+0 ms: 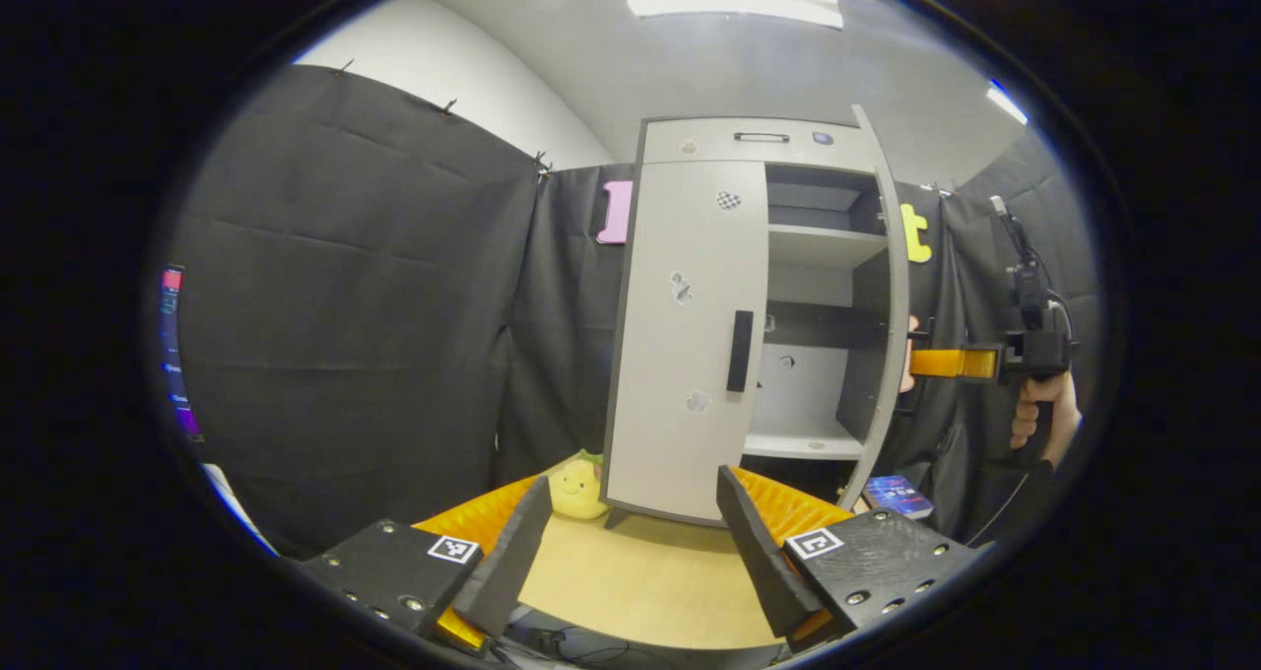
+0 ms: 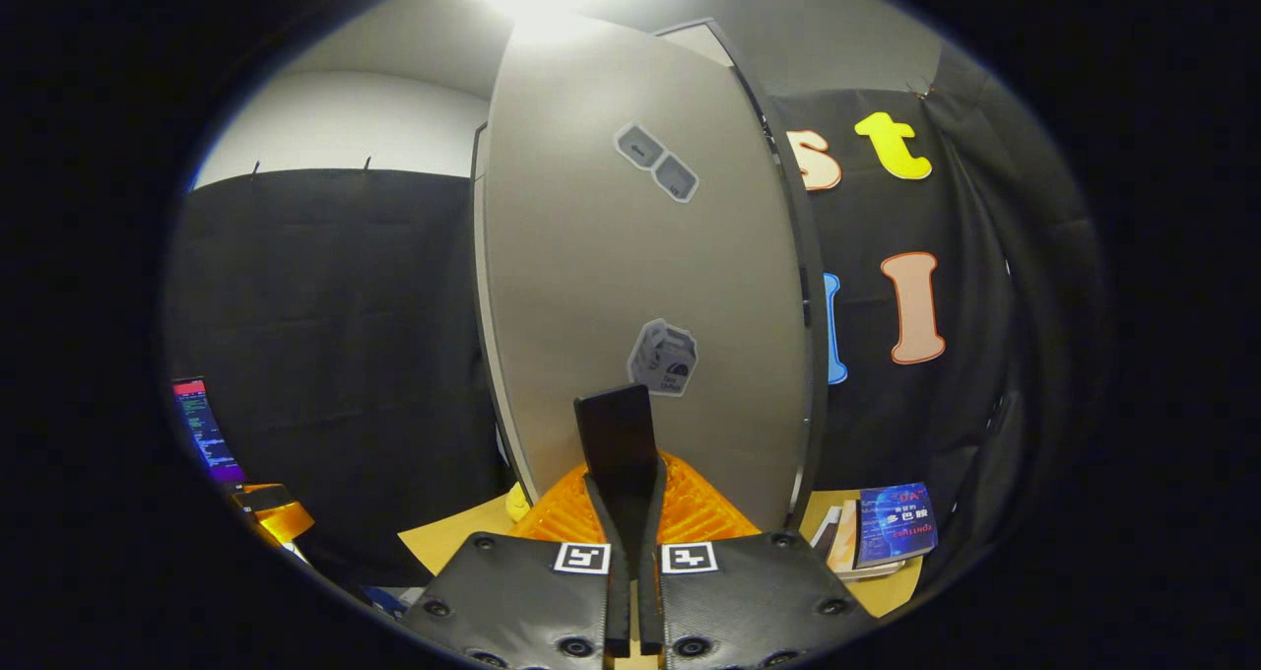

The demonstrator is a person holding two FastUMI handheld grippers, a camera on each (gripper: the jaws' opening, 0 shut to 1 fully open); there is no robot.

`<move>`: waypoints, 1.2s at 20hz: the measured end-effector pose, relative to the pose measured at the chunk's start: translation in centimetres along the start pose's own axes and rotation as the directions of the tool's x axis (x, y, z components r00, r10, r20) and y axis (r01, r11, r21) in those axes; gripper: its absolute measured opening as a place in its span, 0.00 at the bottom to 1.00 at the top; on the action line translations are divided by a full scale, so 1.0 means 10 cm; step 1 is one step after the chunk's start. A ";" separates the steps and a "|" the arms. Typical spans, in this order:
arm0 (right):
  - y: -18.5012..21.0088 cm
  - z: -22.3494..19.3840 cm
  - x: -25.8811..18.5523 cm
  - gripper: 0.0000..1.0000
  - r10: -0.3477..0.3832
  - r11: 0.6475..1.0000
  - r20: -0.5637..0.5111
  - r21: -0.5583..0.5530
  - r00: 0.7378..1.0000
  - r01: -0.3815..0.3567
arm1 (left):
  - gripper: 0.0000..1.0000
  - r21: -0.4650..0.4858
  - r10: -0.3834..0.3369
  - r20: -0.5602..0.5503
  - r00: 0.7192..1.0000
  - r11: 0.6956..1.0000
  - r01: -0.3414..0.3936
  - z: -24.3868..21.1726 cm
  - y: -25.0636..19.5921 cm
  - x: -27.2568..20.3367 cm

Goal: Open the right door of the double-door shoe cabinet with the right hand, and open the left door with the left hand.

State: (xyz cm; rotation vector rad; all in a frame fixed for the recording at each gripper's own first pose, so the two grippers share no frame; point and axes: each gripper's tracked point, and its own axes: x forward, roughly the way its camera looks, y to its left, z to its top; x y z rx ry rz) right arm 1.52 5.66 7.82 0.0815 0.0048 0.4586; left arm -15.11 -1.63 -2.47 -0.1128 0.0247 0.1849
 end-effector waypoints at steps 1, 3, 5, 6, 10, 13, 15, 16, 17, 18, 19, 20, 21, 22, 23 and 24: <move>-0.03 0.01 -0.03 0.05 -0.003 1.000 0.001 -0.003 1.000 0.003 | 0.99 -0.001 -0.008 -0.004 1.000 1.000 0.008 -0.01 -0.01 0.03; -0.10 0.02 -0.08 0.05 -0.015 1.000 0.008 -0.010 1.000 0.015 | 0.99 -0.004 -0.026 -0.011 1.000 1.000 0.026 -0.02 -0.01 0.14; -0.17 0.04 -0.13 0.01 -0.026 0.999 0.036 -0.023 0.999 0.027 | 0.99 -0.008 -0.045 -0.020 0.999 0.999 0.045 -0.05 0.01 0.27; -0.21 0.05 -0.15 0.05 -0.032 0.999 0.043 -0.026 0.999 0.033 | 0.99 -0.009 -0.053 -0.026 0.998 0.999 0.053 -0.06 0.03 0.34; -0.41 0.05 -0.27 0.04 -0.090 0.995 0.037 -0.030 0.995 0.091 | 0.99 -0.011 -0.091 -0.053 0.994 0.996 0.090 -0.13 0.13 0.67; -0.62 0.09 -0.36 0.04 -0.185 0.981 0.052 -0.040 0.981 0.187 | 0.99 -0.019 -0.120 -0.058 0.991 0.993 0.120 -0.14 0.22 0.91; -0.85 0.11 -0.43 0.04 -0.282 0.958 0.069 -0.040 0.957 0.285 | 0.99 -0.022 -0.146 -0.062 0.987 0.989 0.145 -0.16 0.26 1.08; -0.93 0.11 -0.46 0.04 -0.306 0.951 0.070 -0.026 0.949 0.309 | 0.97 -0.027 -0.157 -0.070 0.985 0.987 0.156 -0.19 0.28 1.17; -0.86 0.09 -0.41 0.03 -0.281 0.960 0.064 0.008 0.958 0.281 | 0.99 -0.034 -0.169 -0.076 0.983 0.985 0.167 -0.22 0.32 1.26; -0.84 0.06 -0.40 0.03 -0.288 0.958 0.060 0.011 0.956 0.288 | 0.99 -0.040 -0.182 -0.082 0.980 0.983 0.179 -0.24 0.34 1.35; -0.88 0.09 -0.41 0.03 -0.306 0.952 0.066 0.000 0.950 0.307 | 0.99 -0.045 -0.196 -0.083 0.977 0.980 0.193 -0.25 0.35 1.42; -0.89 0.11 -0.42 0.00 -0.326 0.945 0.067 -0.008 0.943 0.328 | 0.97 -0.046 -0.210 -0.079 0.975 0.977 0.206 -0.24 0.36 1.50; -0.88 0.10 -0.42 0.00 -0.348 0.937 0.069 -0.008 0.935 0.349 | 0.97 -0.044 -0.220 -0.073 0.973 0.975 0.217 -0.23 0.38 1.56; -0.89 0.10 -0.42 0.03 -0.374 0.927 0.067 0.002 0.925 0.374 | 0.99 -0.044 -0.231 -0.068 0.971 0.973 0.229 -0.21 0.40 1.62; -0.88 0.09 -0.44 0.00 -0.390 0.921 0.066 0.012 0.919 0.390 | 0.97 -0.042 -0.246 -0.062 0.967 0.969 0.243 -0.20 0.41 1.68; -0.89 0.09 -0.47 0.03 -0.415 0.910 0.068 0.025 0.907 0.414 | 0.99 -0.036 -0.261 -0.057 0.964 0.965 0.259 -0.17 0.43 1.76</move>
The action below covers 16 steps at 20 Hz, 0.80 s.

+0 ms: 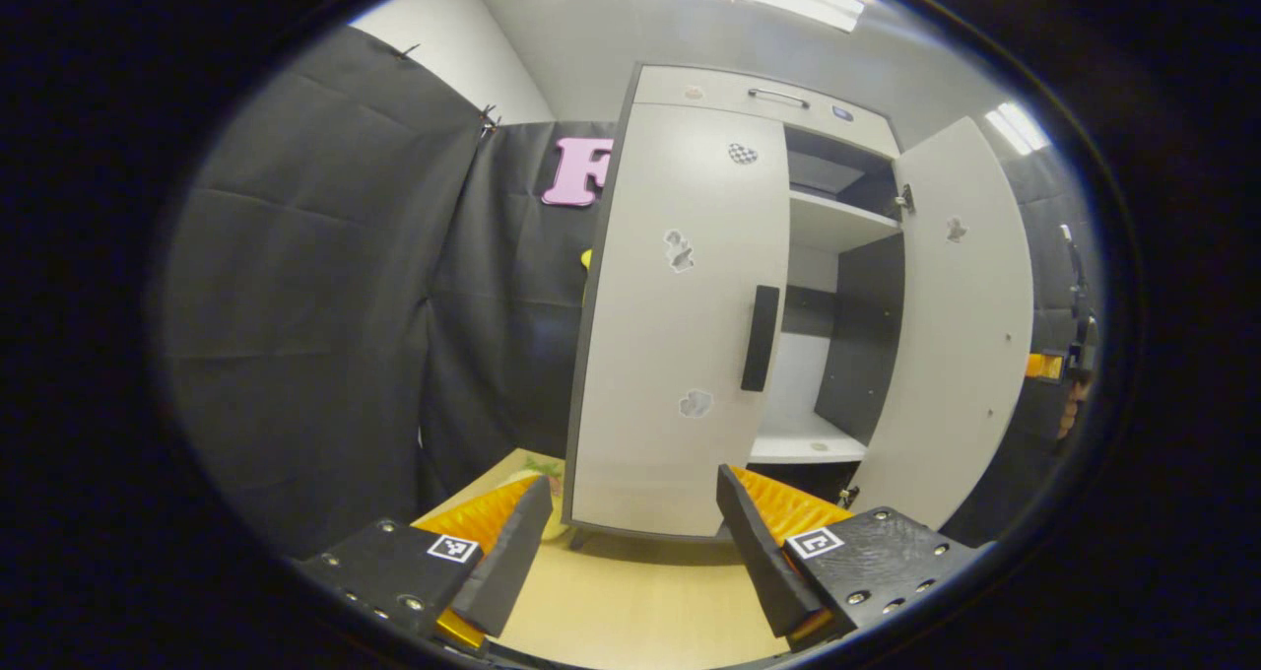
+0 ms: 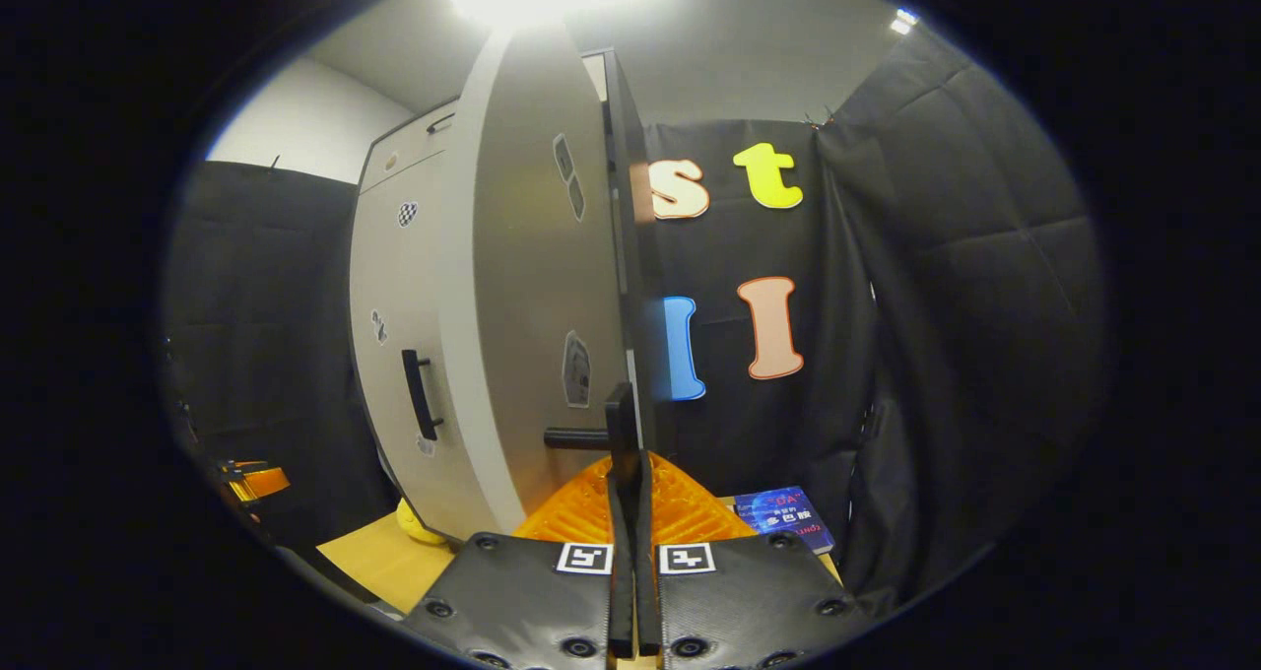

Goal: Open the right door of the double-door shoe cabinet with the right hand, and open the left door with the left hand.

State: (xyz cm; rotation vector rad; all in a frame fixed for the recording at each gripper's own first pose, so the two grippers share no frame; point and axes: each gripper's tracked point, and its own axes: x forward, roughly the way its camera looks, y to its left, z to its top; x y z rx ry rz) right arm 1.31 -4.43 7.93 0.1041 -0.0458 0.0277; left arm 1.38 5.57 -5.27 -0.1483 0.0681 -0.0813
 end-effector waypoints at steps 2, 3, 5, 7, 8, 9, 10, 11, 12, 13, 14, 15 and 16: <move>-0.01 -0.06 -0.09 0.03 -0.050 0.999 0.001 0.004 0.999 0.050 | 0.99 0.018 -0.012 -0.002 1.000 1.000 0.012 0.04 0.10 0.17; 0.01 -0.13 -0.16 0.03 -0.058 0.998 -0.012 0.013 0.998 0.059 | 0.99 0.019 -0.021 -0.002 1.000 1.000 0.021 0.05 0.12 0.26; -0.01 -0.21 -0.32 0.03 -0.094 0.996 -0.031 0.007 0.995 0.094 | 0.97 0.008 -0.052 -0.006 0.999 0.999 0.052 0.09 0.11 0.43; -0.07 -0.30 -0.49 0.03 -0.179 0.984 -0.058 -0.015 0.982 0.178 | 0.97 -0.001 -0.108 -0.013 0.994 0.994 0.108 0.13 0.06 0.59; -0.08 -0.30 -0.55 0.03 -0.209 0.978 -0.055 -0.028 0.976 0.207 | 0.97 0.004 -0.138 -0.007 0.990 0.990 0.138 0.17 0.03 0.68; -0.11 -0.29 -0.61 0.02 -0.239 0.971 -0.052 -0.042 0.970 0.237 | 0.99 0.014 -0.160 0.002 0.987 0.987 0.160 0.19 -0.02 0.80; -0.15 -0.29 -0.66 0.02 -0.255 0.966 -0.055 -0.052 0.965 0.252 | 0.99 0.024 -0.175 0.007 0.985 0.984 0.175 0.22 -0.07 0.90; -0.20 -0.29 -0.70 0.02 -0.280 0.959 -0.057 -0.060 0.958 0.276 | 0.99 0.032 -0.185 0.007 0.983 0.982 0.185 0.22 -0.11 0.96; -0.27 -0.25 -0.74 0.02 -0.304 0.952 -0.059 -0.063 0.951 0.300 | 0.99 0.033 -0.193 0.015 0.981 0.981 0.193 0.27 -0.18 1.04; -0.37 -0.23 -0.71 0.27 -0.324 0.945 -0.054 -0.057 0.944 0.321 | 0.97 0.027 -0.206 0.028 0.978 0.978 0.205 0.32 -0.28 1.12; -0.46 -0.17 -0.69 0.51 -0.336 0.941 -0.042 -0.052 0.941 0.334 | 0.97 0.018 -0.220 0.041 0.975 0.976 0.219 0.38 -0.37 1.20; -0.56 -0.16 -0.67 0.76 -0.344 0.938 -0.033 -0.063 0.938 0.342 | 0.97 0.011 -0.233 0.052 0.971 0.972 0.233 0.42 -0.47 1.28; -0.74 -0.11 -0.66 1.00 -0.376 0.924 -0.022 -0.078 0.926 0.373 | 0.99 0.009 -0.240 0.062 0.969 0.971 0.240 0.47 -0.57 1.36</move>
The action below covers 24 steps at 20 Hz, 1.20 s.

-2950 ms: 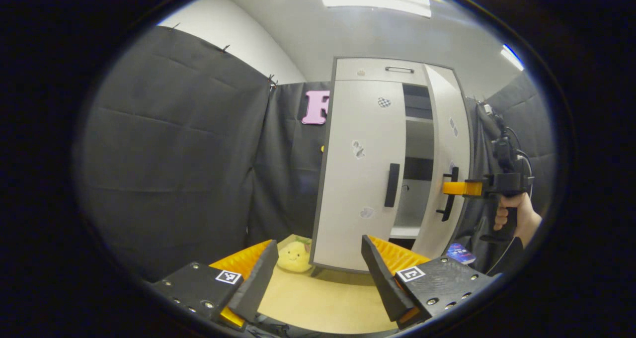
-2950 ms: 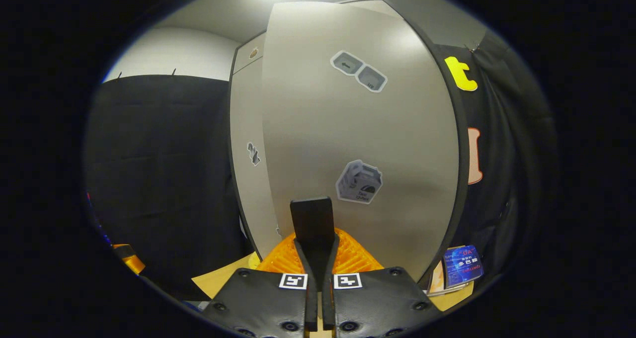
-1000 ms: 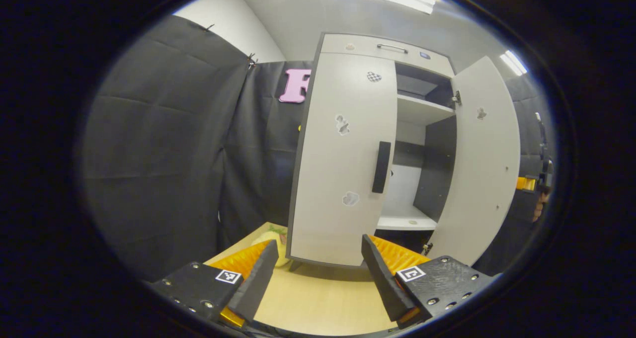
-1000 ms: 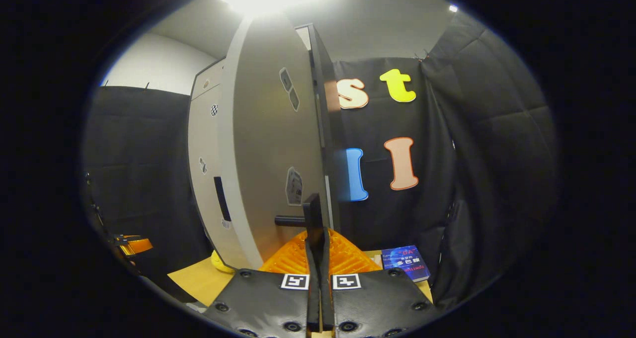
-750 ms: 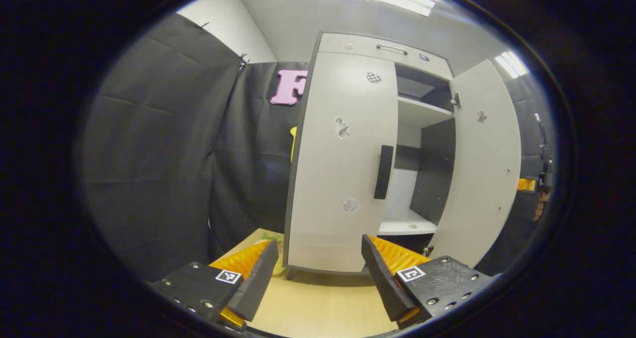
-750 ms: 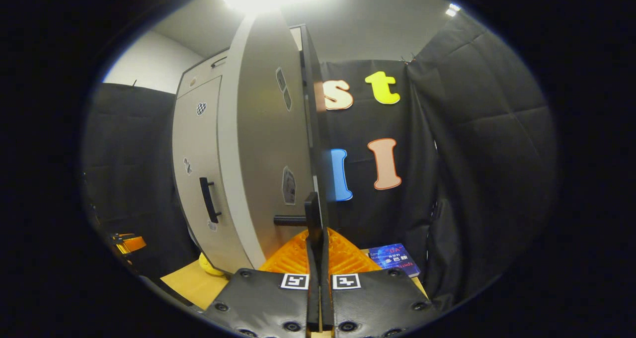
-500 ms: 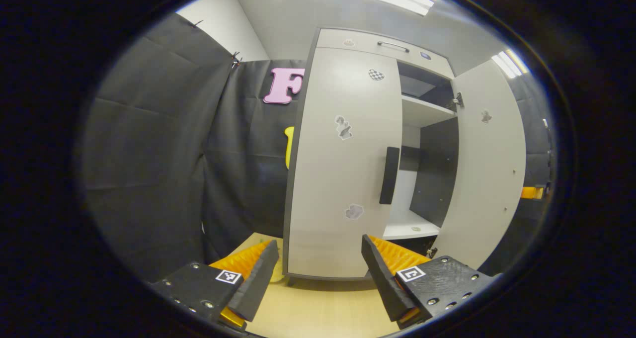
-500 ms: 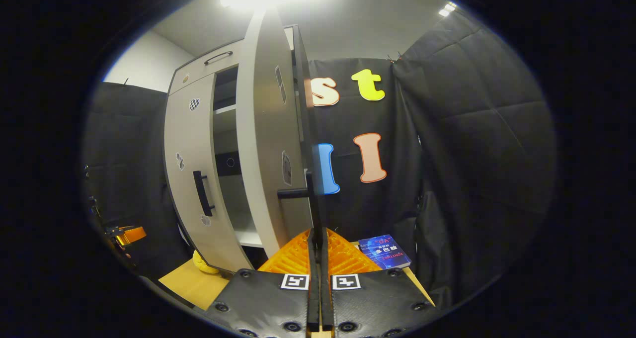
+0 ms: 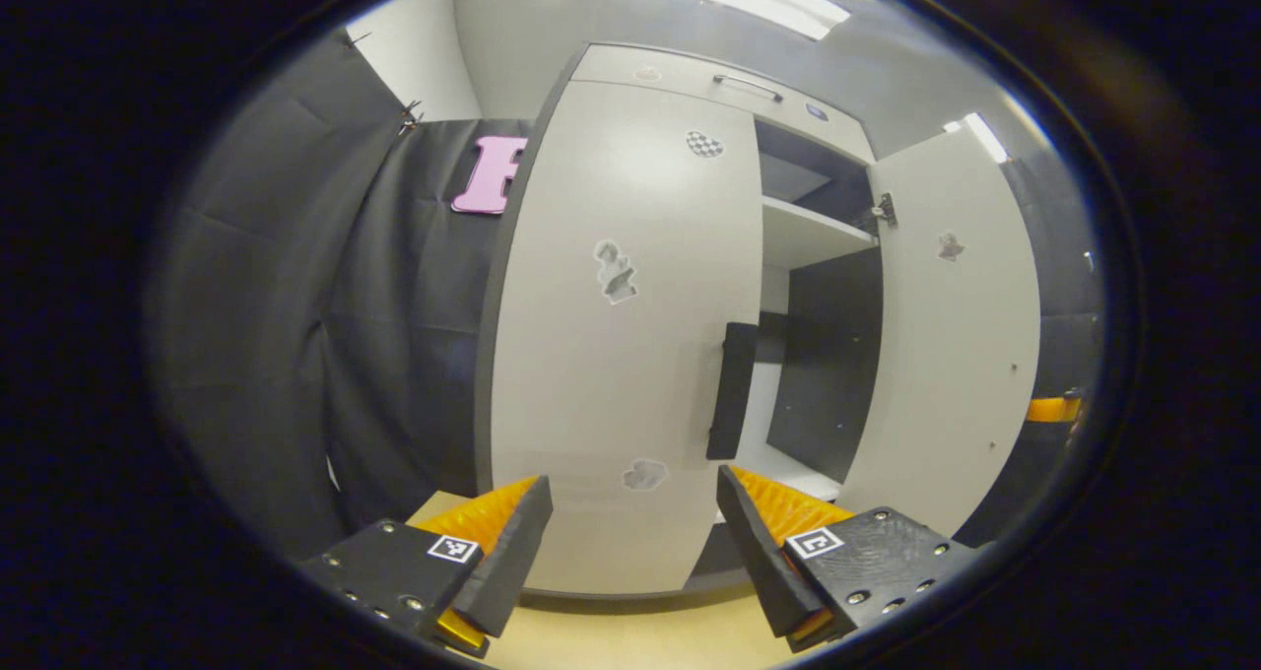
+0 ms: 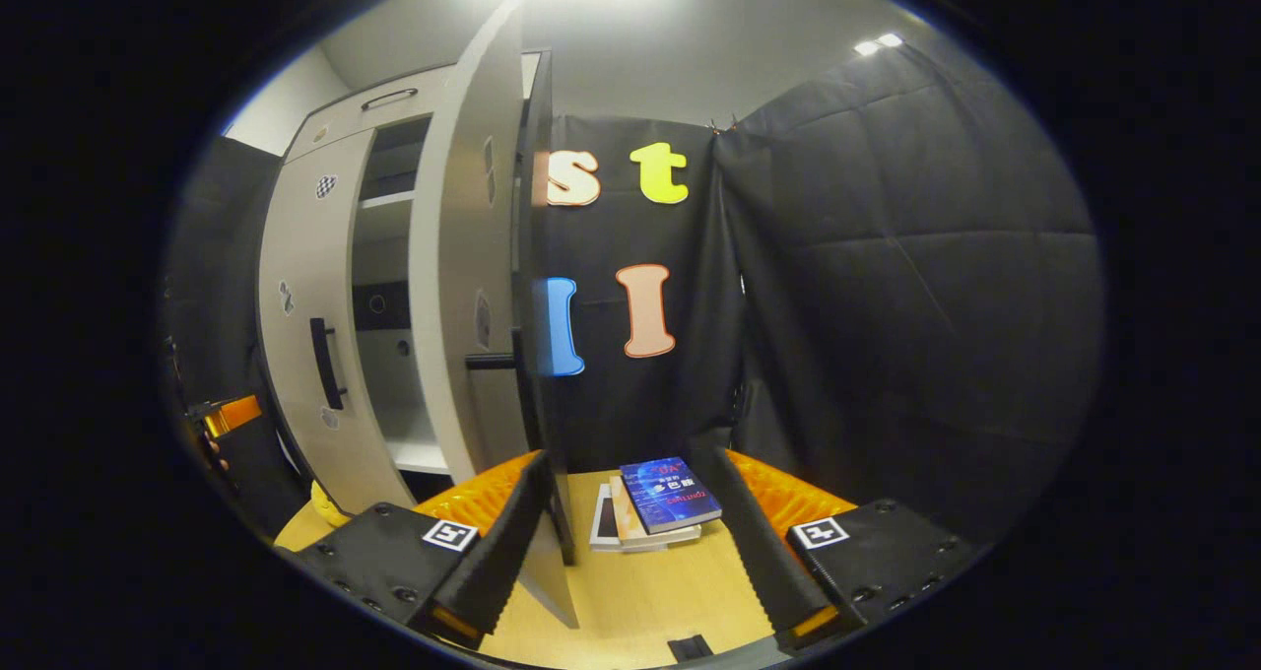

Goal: Open the right door of the double-door shoe cabinet with the right hand, and open the left door with the left hand.

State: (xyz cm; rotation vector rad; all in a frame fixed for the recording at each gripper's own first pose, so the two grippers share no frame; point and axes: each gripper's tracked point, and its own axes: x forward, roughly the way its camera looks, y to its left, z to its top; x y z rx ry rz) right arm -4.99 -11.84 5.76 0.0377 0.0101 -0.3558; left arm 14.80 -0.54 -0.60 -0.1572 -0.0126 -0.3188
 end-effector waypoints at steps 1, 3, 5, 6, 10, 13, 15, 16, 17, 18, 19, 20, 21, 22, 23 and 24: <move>-0.16 0.01 0.10 0.94 -0.029 1.000 -0.001 0.001 1.000 0.029 | 0.99 0.002 -0.001 0.008 1.000 1.000 0.001 0.03 -0.08 0.10; -0.35 0.07 0.27 0.96 -0.051 0.997 0.000 0.066 0.999 0.051 | 0.97 0.010 0.002 0.027 1.000 1.000 -0.002 0.12 -0.23 0.30; -0.48 0.13 0.42 0.92 -0.059 0.990 0.024 0.128 0.998 0.055 | 0.98 0.022 0.004 0.034 0.999 1.000 -0.005 0.17 -0.36 0.51; -0.55 0.13 0.49 0.97 -0.064 0.987 0.028 0.146 0.998 0.060 | 0.99 0.033 0.012 0.040 0.999 0.999 -0.013 0.21 -0.41 0.60; -0.75 -0.01 0.76 0.97 -0.067 0.980 0.000 0.187 0.998 0.066 | 0.98 0.111 0.042 0.041 0.998 0.993 -0.046 0.29 -0.60 0.94; -0.86 -0.05 0.96 0.97 -0.072 0.980 -0.001 0.188 0.997 0.071 | 0.97 0.158 0.070 0.029 0.997 0.985 -0.074 0.29 -0.66 1.16; -0.91 -0.08 1.08 0.98 -0.066 0.980 -0.007 0.186 0.998 0.066 | 0.86 0.167 0.092 0.042 0.995 0.981 -0.097 0.35 -0.68 1.27; -0.92 -0.08 1.14 0.92 -0.062 0.981 -0.007 0.185 0.998 0.062 | 0.76 0.158 0.083 0.041 0.996 0.983 -0.089 0.36 -0.72 1.32; -0.93 -0.08 1.20 0.92 -0.057 0.981 -0.009 0.184 0.998 0.057 | 0.77 0.154 0.079 0.033 0.996 0.985 -0.083 0.34 -0.77 1.34; -0.93 -0.08 1.25 0.98 -0.050 0.981 -0.009 0.188 0.999 0.050 | 0.77 0.155 0.068 0.029 0.997 0.985 -0.072 0.34 -0.81 1.35; -0.92 -0.08 1.30 0.92 -0.040 0.980 -0.007 0.194 0.999 0.041 | 0.66 0.167 0.093 0.046 0.995 0.981 -0.100 0.38 -0.79 1.36; -0.91 -0.07 1.34 0.92 -0.031 0.979 -0.005 0.200 0.999 0.032 | 0.52 0.178 0.102 0.060 0.993 0.978 -0.111 0.42 -0.78 1.37; -0.90 -0.08 1.39 0.92 -0.024 0.979 -0.004 0.203 1.000 0.024 | 0.37 0.190 0.106 0.059 0.993 0.975 -0.115 0.41 -0.81 1.39; -0.90 -0.09 1.43 0.92 -0.021 0.979 -0.005 0.202 1.000 0.021 | 0.36 0.207 0.110 0.047 0.993 0.971 -0.117 0.38 -0.82 1.40; -0.90 -0.12 1.47 0.98 -0.016 0.979 -0.007 0.201 1.000 0.017 | 0.35 0.219 0.122 0.034 0.992 0.968 -0.126 0.34 -0.82 1.41; -0.90 -0.12 1.50 0.92 -0.013 0.980 -0.011 0.201 1.000 0.015 | 0.35 0.213 0.131 0.038 0.991 0.967 -0.137 0.36 -0.81 1.37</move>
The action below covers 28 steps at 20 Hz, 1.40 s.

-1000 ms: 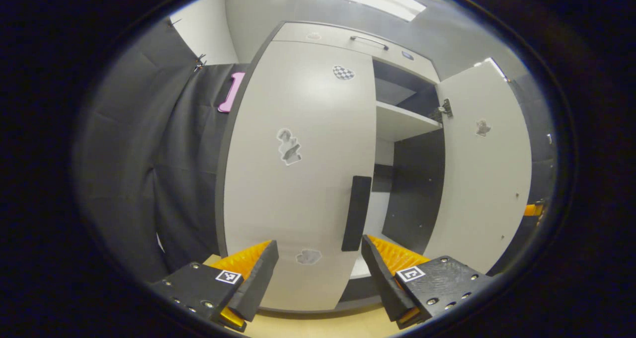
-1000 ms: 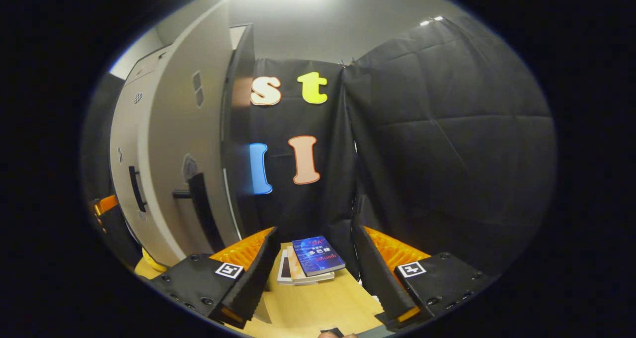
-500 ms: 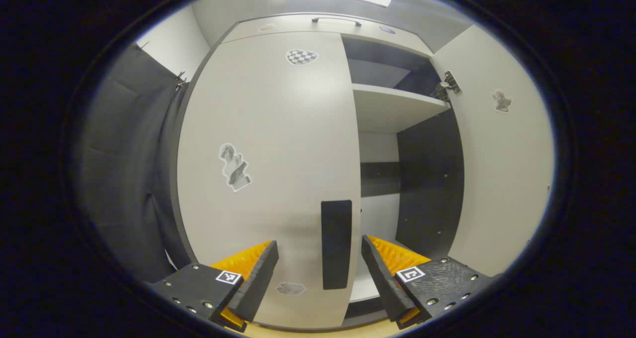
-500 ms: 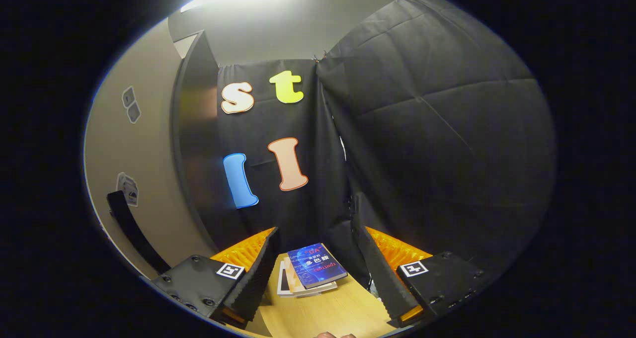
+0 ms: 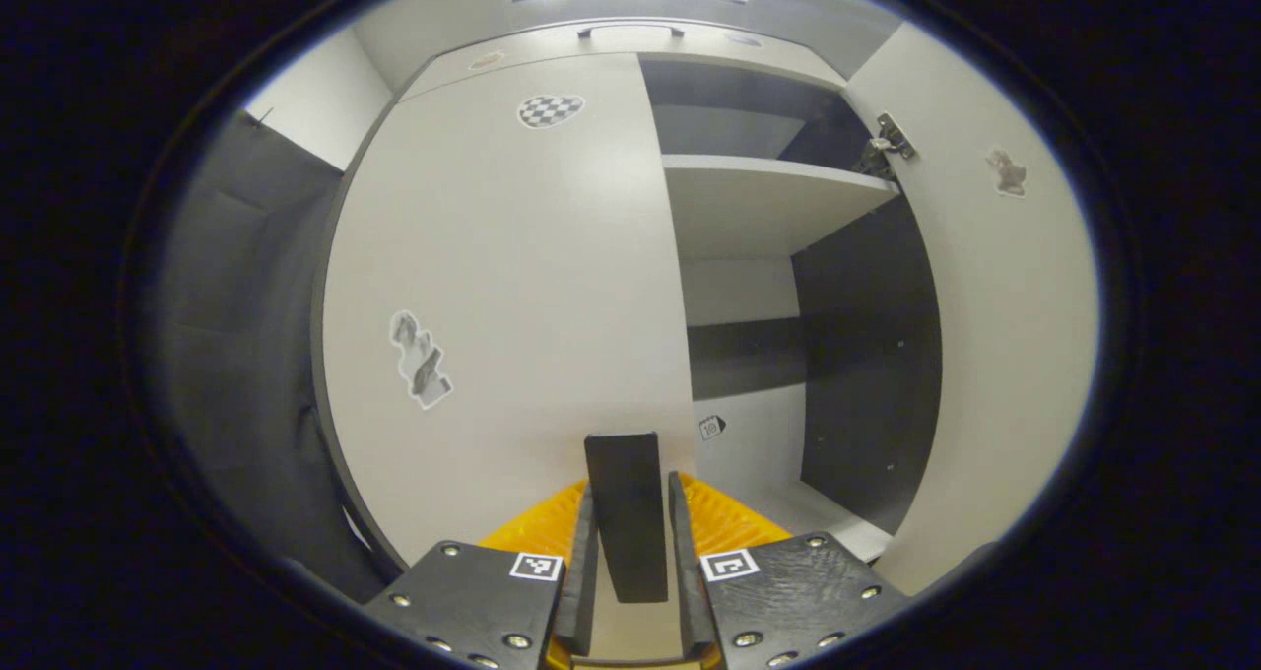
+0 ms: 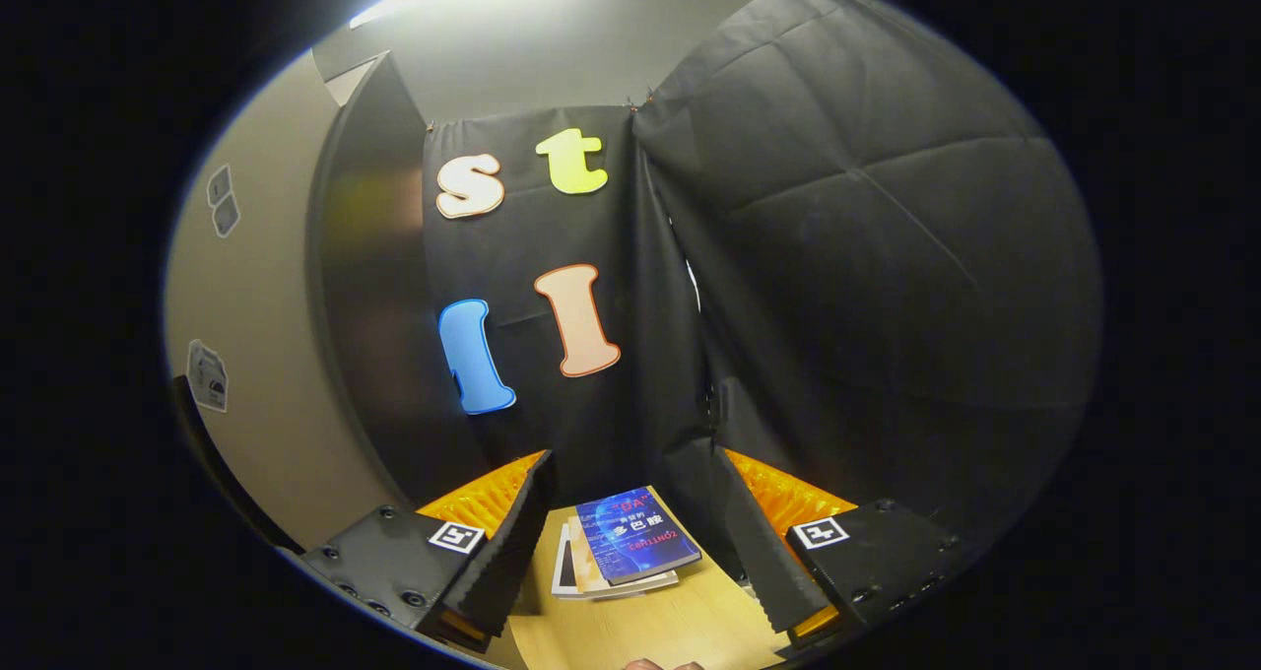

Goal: Open the right door of the double-door shoe cabinet with the right hand, and open the left door with the left hand.

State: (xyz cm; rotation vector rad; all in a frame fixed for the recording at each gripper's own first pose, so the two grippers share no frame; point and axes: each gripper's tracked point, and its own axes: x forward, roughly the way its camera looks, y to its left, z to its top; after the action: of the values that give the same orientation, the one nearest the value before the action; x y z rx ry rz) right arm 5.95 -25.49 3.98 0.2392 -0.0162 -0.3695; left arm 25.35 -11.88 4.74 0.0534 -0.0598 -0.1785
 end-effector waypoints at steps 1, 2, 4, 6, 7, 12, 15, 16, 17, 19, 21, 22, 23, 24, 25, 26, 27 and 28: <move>0.00 0.01 0.03 0.92 0.002 1.000 0.003 0.002 1.000 -0.002 | 0.28 -0.018 0.002 -0.008 1.000 1.000 -0.003 -0.02 0.00 0.05; 0.00 0.04 0.05 0.92 0.006 1.000 0.014 0.007 1.000 -0.006 | 0.28 -0.033 0.003 -0.015 1.000 0.999 -0.003 -0.04 0.00 0.05; 0.04 0.10 0.10 0.98 0.019 0.999 0.031 0.025 0.999 -0.020 | 0.26 -0.049 0.009 -0.012 1.000 0.999 -0.010 -0.04 0.01 0.03; 0.05 0.12 0.12 0.98 0.030 0.999 0.033 0.037 0.999 -0.031 | 0.26 -0.047 0.020 -0.014 1.000 0.999 -0.021 -0.05 0.01 0.04; 0.05 0.11 0.12 0.98 0.033 0.999 0.033 0.037 0.999 -0.034 | 0.20 -0.046 0.021 -0.013 1.000 0.999 -0.021 -0.06 0.01 0.04; 0.07 0.06 0.12 0.98 0.038 0.999 0.024 0.020 0.999 -0.039 | 0.09 -0.079 0.001 -0.023 1.000 0.997 -0.003 -0.06 0.01 0.05; 0.09 0.05 0.05 0.98 0.039 0.999 0.022 0.015 0.999 -0.039 | 0.04 -0.088 -0.011 -0.026 1.000 0.996 0.009 -0.06 0.00 0.01; 0.11 0.06 0.01 0.98 0.039 0.999 0.024 0.012 0.999 -0.039 | 0.04 -0.092 -0.016 -0.026 1.000 0.996 0.014 -0.06 0.00 0.01; 0.12 0.06 -0.02 0.98 0.037 0.999 0.025 0.008 0.999 -0.037 | 0.04 -0.091 -0.025 -0.028 0.999 0.996 0.022 -0.06 0.00 0.00; 0.15 0.06 -0.10 0.98 0.030 1.000 0.025 0.002 0.999 -0.030 | 0.04 -0.089 -0.037 -0.030 0.999 0.995 0.035 -0.07 0.00 0.00; 0.20 0.07 -0.18 0.98 0.024 1.000 0.028 0.005 0.999 -0.025 | 0.04 -0.085 -0.051 -0.030 0.998 0.995 0.048 -0.07 0.00 -0.01; 0.24 0.09 -0.22 0.98 0.023 1.000 0.030 0.007 0.999 -0.023 | 0.04 -0.090 -0.060 -0.032 0.998 0.994 0.057 -0.06 0.00 -0.01; 0.27 0.09 -0.26 0.98 0.021 1.000 0.033 0.008 0.999 -0.021 | 0.04 -0.099 -0.068 -0.033 0.997 0.993 0.064 -0.07 0.01 -0.02; 0.30 0.11 -0.32 0.98 0.017 1.000 0.038 0.006 0.999 -0.018 | 0.04 -0.103 -0.077 -0.033 0.996 0.992 0.073 -0.07 0.01 -0.04; 0.33 0.11 -0.38 0.98 0.013 1.000 0.042 0.002 0.999 -0.013 | 0.04 -0.106 -0.088 -0.033 0.996 0.991 0.084 -0.07 0.01 -0.07; 0.36 0.12 -0.44 0.98 0.007 1.000 0.047 -0.003 0.999 -0.007 | 0.04 -0.106 -0.100 -0.031 0.994 0.990 0.097 -0.08 0.02 -0.09; 0.38 0.12 -0.51 0.98 0.002 1.000 0.051 -0.008 0.999 -0.002 | 0.04 -0.105 -0.115 -0.029 0.993 0.988 0.111 -0.10 0.02 -0.13; 0.41 0.13 -0.57 0.98 -0.004 1.000 0.054 -0.011 0.999 0.005 | 0.04 -0.108 -0.132 -0.027 0.991 0.986 0.128 -0.10 0.02 -0.15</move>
State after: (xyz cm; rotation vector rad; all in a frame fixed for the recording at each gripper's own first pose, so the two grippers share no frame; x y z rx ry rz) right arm 2.03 -19.99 6.34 0.2182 -0.0672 -0.3803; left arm 23.98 -11.35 3.70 -0.0462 -0.0129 -0.3110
